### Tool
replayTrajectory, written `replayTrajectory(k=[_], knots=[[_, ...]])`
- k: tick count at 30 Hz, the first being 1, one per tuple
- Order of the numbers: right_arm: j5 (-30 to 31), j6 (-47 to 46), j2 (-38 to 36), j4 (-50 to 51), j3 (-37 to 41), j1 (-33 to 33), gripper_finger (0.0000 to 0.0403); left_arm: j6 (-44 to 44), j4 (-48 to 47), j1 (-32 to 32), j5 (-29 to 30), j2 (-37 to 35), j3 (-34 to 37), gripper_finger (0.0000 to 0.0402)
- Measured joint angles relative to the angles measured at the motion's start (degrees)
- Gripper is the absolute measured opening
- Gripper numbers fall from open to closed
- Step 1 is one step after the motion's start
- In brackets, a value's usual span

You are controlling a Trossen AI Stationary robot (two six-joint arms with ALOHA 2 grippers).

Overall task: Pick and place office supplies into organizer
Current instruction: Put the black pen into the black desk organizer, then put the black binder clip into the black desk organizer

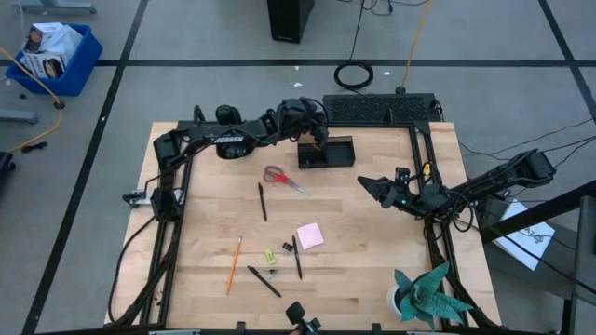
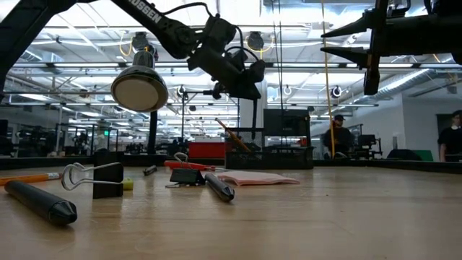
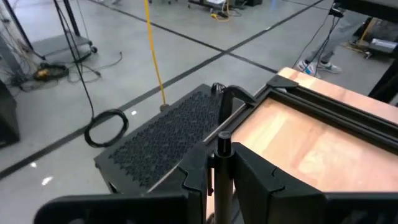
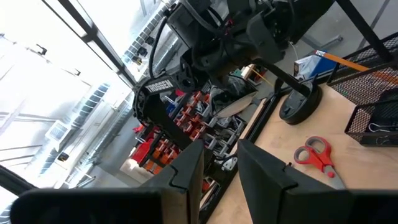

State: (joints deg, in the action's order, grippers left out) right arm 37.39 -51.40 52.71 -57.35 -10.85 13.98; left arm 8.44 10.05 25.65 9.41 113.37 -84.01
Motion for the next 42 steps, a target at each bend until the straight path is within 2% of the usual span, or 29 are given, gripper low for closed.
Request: replayTrajectory(k=[15,20,25,29,34,40,42], knots=[[0.20,-0.22,0.02,0.17,0.00,-0.02,0.0089,-0.10,-0.84,0.16,-1.34,2.08,0.07,0.0059],[0.11,-0.24,0.02,0.19,0.00,-0.02,0.0089,4.67,-1.85,0.55,-1.85,2.76,0.00,0.0101],[0.11,0.02,0.02,0.21,0.00,-0.02,0.0089,5.71,-1.24,0.42,-0.31,2.72,-0.01,0.0159],[0.08,0.81,0.02,-0.53,0.00,-0.02,0.0089,6.80,-1.51,0.42,-1.92,2.29,0.00,0.0199],[0.17,1.07,0.00,-3.32,0.00,-0.09,0.0089,8.39,-1.37,0.07,-6.37,-1.91,0.00,0.0227],[-1.54,7.23,0.01,-3.23,0.00,-0.09,0.0089,10.88,-3.08,-1.19,-13.00,-10.45,0.00,0.0230],[-1.28,6.12,0.02,-3.11,0.00,-0.18,0.0089,12.51,-6.19,-1.75,-14.35,-14.22,-0.03,0.0230]])
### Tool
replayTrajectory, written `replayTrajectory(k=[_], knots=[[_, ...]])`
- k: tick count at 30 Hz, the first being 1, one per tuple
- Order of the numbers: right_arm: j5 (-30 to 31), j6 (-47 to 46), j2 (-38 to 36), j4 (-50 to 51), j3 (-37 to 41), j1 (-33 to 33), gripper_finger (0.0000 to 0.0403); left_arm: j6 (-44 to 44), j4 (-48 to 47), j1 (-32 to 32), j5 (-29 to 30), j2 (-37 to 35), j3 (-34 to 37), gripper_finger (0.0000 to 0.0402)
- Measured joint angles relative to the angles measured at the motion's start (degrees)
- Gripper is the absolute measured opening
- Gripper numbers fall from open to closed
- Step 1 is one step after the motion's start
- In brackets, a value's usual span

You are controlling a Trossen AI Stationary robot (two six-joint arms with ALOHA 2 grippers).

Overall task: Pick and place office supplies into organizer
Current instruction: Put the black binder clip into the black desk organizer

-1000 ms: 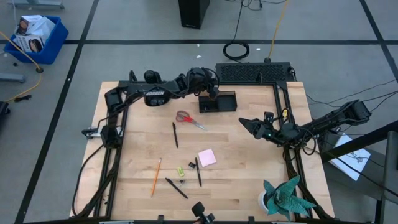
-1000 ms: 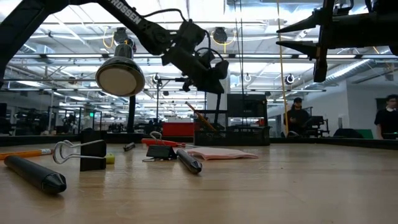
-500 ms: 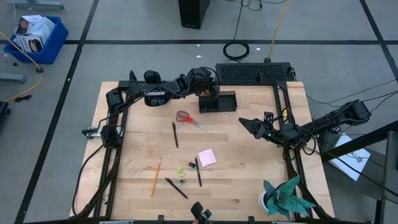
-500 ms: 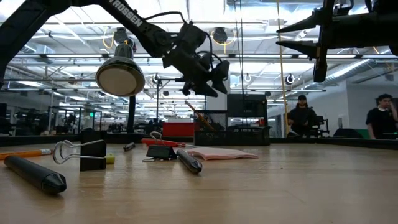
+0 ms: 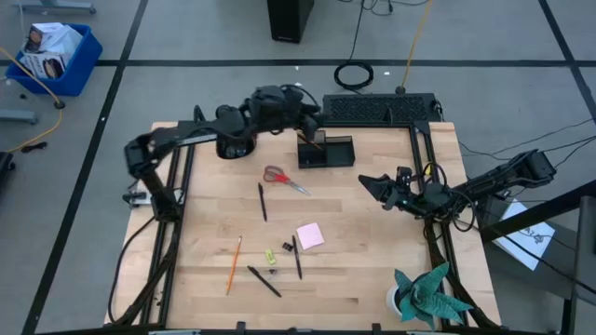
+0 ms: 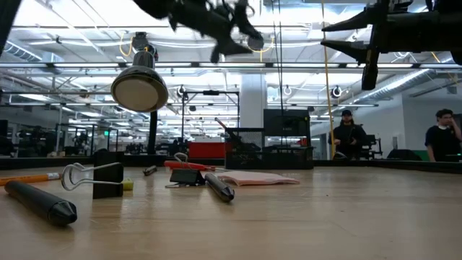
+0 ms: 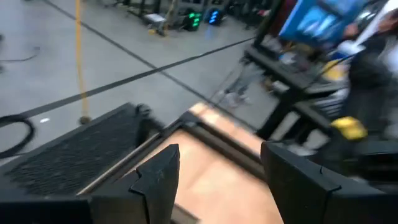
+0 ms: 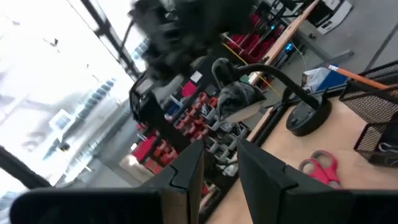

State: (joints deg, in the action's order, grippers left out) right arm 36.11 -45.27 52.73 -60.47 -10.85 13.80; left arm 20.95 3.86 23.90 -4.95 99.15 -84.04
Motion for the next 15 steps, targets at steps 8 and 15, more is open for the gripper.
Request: replayTrajectory(k=[8,15], knots=[[-3.21,3.44,0.02,5.15,-1.34,-1.48,0.0089,-0.94,-14.19,-2.04,0.32,-11.06,-0.04,0.0230],[-3.16,5.52,0.71,19.07,-7.68,-2.40,0.0089,1.01,-24.46,-2.58,-0.12,-15.16,0.05,0.0230]])
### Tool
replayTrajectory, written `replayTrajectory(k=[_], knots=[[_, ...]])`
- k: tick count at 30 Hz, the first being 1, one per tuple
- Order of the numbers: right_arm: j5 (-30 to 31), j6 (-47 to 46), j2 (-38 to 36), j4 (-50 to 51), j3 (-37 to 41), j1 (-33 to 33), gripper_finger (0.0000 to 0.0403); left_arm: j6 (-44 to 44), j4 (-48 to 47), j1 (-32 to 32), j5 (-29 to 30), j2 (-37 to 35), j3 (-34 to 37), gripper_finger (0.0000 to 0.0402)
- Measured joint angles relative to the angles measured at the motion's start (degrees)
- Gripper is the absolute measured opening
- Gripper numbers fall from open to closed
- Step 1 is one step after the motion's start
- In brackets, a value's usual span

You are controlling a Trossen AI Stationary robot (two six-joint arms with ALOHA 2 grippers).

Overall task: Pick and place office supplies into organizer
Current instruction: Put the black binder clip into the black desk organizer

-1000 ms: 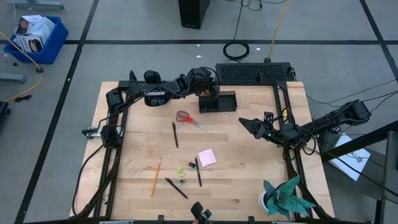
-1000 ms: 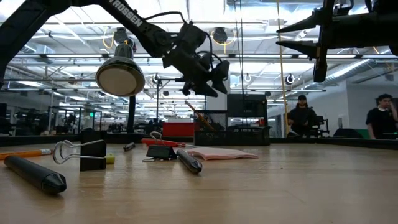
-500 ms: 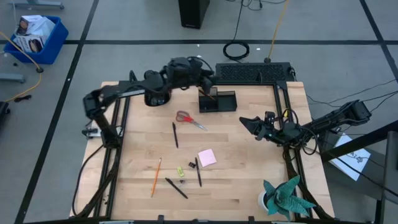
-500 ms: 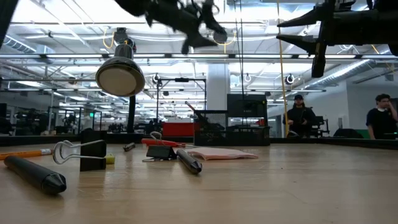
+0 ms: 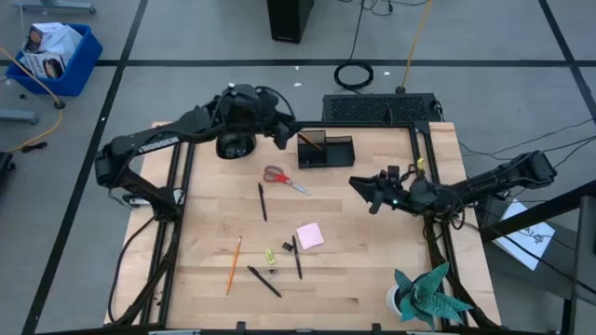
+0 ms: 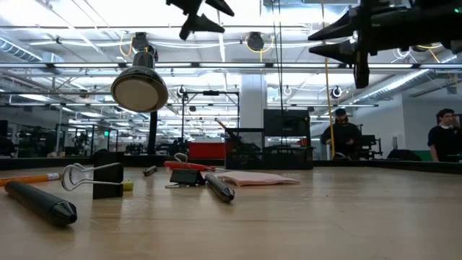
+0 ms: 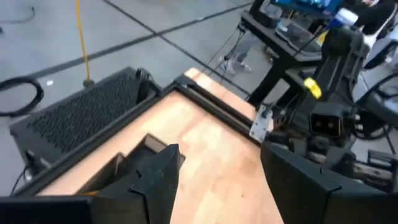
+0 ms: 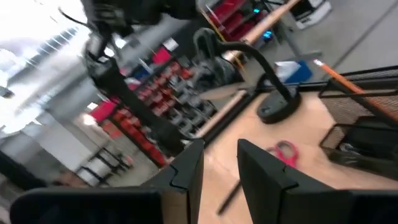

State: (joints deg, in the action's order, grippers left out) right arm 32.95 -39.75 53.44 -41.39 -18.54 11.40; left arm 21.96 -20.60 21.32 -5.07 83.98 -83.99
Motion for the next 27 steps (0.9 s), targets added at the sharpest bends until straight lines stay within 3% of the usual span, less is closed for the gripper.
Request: replayTrajectory(k=[8,13,21,27], knots=[[-4.33,1.71,3.06,18.70,-9.73,-1.12,0.0089,-2.36,-1.26,-3.27,-2.14,-0.38,0.05,0.0230],[-7.71,3.01,5.35,23.86,-13.32,-1.22,0.0089,-1.32,4.14,-6.01,-3.57,-1.23,2.68,0.0230],[-10.01,1.88,5.65,23.84,-13.77,-2.72,0.0089,7.15,31.46,-9.36,-2.95,-9.51,20.10,0.0230],[-14.24,7.42,8.56,28.54,-19.82,-2.72,0.0089,12.60,42.72,-10.35,-4.62,-19.21,32.81,0.0230]])
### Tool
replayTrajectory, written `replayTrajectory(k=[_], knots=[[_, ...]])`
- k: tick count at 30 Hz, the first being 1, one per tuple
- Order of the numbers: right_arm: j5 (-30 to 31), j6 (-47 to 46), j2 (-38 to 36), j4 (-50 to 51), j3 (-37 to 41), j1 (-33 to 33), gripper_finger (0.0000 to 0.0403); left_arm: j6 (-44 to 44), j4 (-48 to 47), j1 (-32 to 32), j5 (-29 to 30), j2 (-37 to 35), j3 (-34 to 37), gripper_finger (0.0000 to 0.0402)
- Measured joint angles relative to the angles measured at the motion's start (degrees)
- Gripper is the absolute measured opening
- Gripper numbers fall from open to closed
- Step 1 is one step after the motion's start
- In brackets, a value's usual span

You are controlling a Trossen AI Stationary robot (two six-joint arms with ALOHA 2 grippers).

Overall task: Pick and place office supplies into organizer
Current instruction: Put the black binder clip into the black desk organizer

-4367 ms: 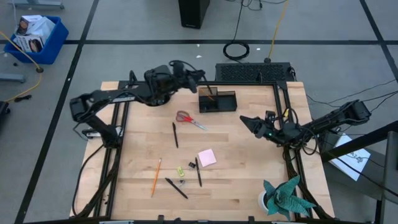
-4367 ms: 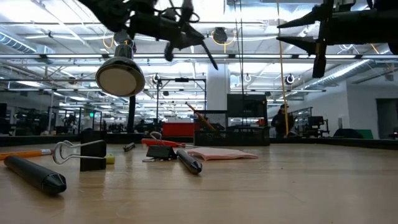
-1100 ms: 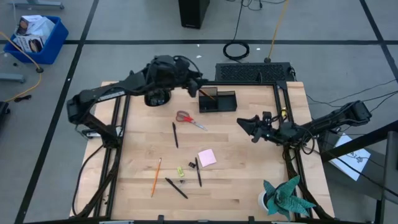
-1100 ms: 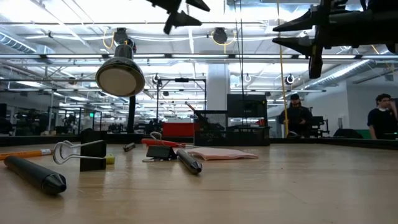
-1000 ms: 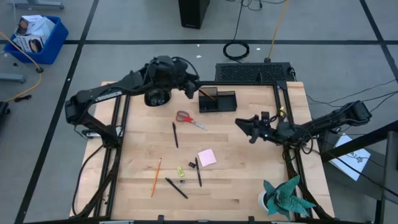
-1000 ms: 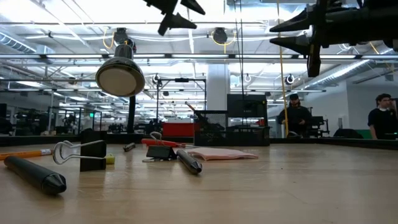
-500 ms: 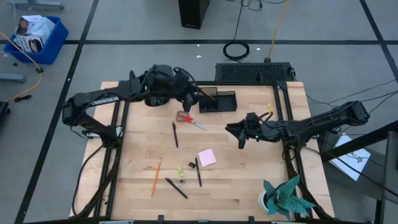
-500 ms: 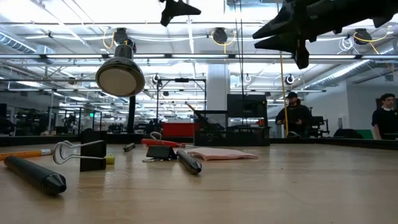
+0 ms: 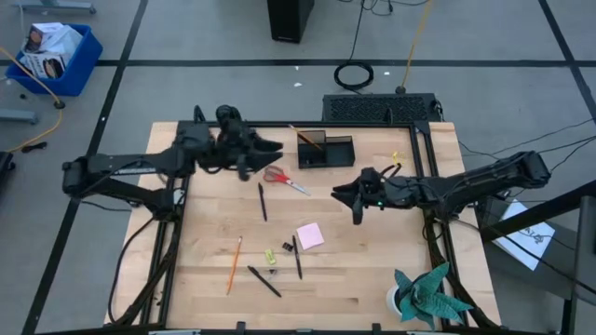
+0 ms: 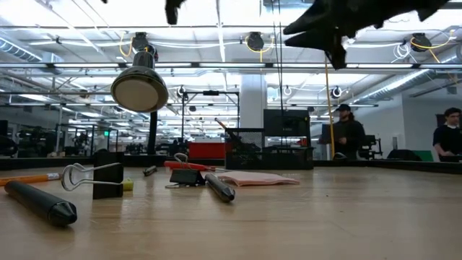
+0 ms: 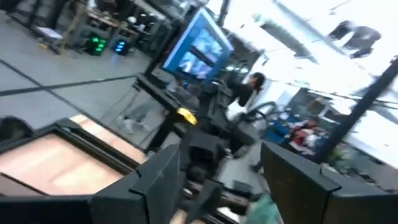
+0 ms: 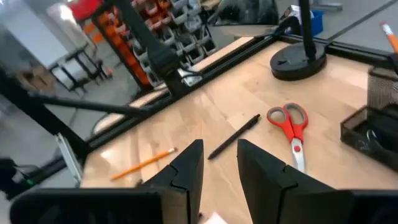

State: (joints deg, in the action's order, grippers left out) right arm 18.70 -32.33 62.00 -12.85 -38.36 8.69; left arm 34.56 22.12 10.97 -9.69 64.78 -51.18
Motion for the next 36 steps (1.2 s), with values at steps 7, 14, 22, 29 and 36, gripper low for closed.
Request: replayTrajectory(k=[7,14,22,29,36], knots=[[-3.04,1.60,7.56,2.24,-5.99,-0.85,0.0089,2.47,2.91,-1.22,-2.14,-11.25,8.44,0.0230],[-8.44,1.33,16.70,7.05,-12.66,0.39,0.0089,5.22,-3.60,-1.30,-6.62,-18.99,12.02,0.0230],[-22.56,-11.41,23.51,7.72,-14.00,1.09,0.0089,8.64,-16.06,-2.68,-11.89,-19.64,12.09,0.0230],[-20.30,-15.06,23.91,9.94,-10.27,1.16,0.0089,13.19,-30.16,-7.77,-10.85,-19.41,12.13,0.0230],[-21.28,-13.02,22.75,14.66,-4.89,1.17,0.0089,17.44,-32.75,-20.17,-0.33,-19.41,12.09,0.0230]])
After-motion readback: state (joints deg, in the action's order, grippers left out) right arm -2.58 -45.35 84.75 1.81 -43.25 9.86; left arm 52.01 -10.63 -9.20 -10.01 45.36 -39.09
